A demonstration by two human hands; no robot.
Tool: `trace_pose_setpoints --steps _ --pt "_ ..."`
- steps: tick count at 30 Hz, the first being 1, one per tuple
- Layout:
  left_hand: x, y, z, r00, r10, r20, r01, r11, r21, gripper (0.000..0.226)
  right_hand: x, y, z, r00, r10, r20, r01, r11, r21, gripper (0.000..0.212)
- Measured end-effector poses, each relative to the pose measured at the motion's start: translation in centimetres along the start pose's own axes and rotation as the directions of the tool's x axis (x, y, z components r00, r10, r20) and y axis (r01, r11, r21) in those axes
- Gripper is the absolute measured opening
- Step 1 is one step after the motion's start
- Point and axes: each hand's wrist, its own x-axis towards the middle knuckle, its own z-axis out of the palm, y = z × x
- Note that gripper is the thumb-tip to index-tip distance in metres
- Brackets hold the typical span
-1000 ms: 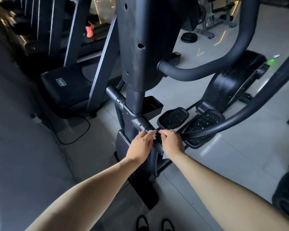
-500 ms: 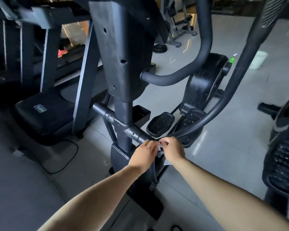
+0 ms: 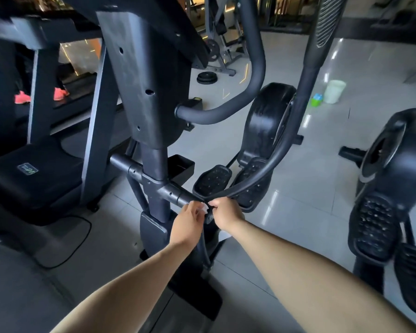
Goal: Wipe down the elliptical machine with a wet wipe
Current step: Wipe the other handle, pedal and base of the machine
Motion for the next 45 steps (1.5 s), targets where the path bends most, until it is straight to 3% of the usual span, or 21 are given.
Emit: trace_pose_setpoints --steps 3,6,9,12,21,25,30,33,45 --pt "-0.7 0.3 0.5 0.999 0.034 0.038 -0.038 0.994 0.099 0.021 -0.2 0.1 -0.4 1.000 0.001 0.013 -0.001 1.000 -0.016 0.048" --pt "-0.1 -0.1 0.0 0.999 -0.053 -0.009 0.053 0.989 0.138 0.017 -0.5 0.0 -0.7 0.999 -0.035 -0.007 0.035 0.997 -0.067 0.051" --pt "0.7 -0.1 -0.3 0.956 -0.280 -0.089 0.277 0.960 -0.043 0.012 -0.9 -0.7 -1.1 0.996 -0.082 -0.029 0.074 0.976 -0.205 0.043" --pt "0.4 0.6 0.5 0.905 -0.402 -0.139 0.379 0.910 -0.168 0.012 -0.7 -1.8 -1.2 0.990 -0.136 -0.039 0.112 0.922 -0.372 0.028" --pt "-2.9 2.1 2.4 0.942 -0.317 -0.108 0.311 0.948 -0.071 0.009 -0.7 -1.8 -1.7 0.965 -0.256 0.063 0.249 0.806 -0.536 0.018" --pt "-0.8 1.4 0.4 0.912 -0.377 -0.163 0.357 0.924 -0.141 0.010 1.0 -1.4 -2.0 0.947 -0.303 0.109 0.318 0.824 -0.469 0.014" --pt "0.6 1.7 0.9 0.832 -0.521 -0.190 0.493 0.852 -0.176 0.013 3.1 -0.7 -1.3 0.928 -0.331 0.169 0.371 0.842 -0.392 0.037" --pt "0.5 2.7 1.9 0.806 -0.564 -0.178 0.534 0.824 -0.192 0.017 4.3 -0.5 -1.5 0.919 -0.341 0.197 0.391 0.847 -0.359 0.038" --pt "-0.1 6.5 2.7 0.816 -0.500 -0.290 0.521 0.853 -0.002 0.019 6.9 1.1 -3.8 0.823 -0.353 0.444 0.482 0.848 -0.219 0.044"
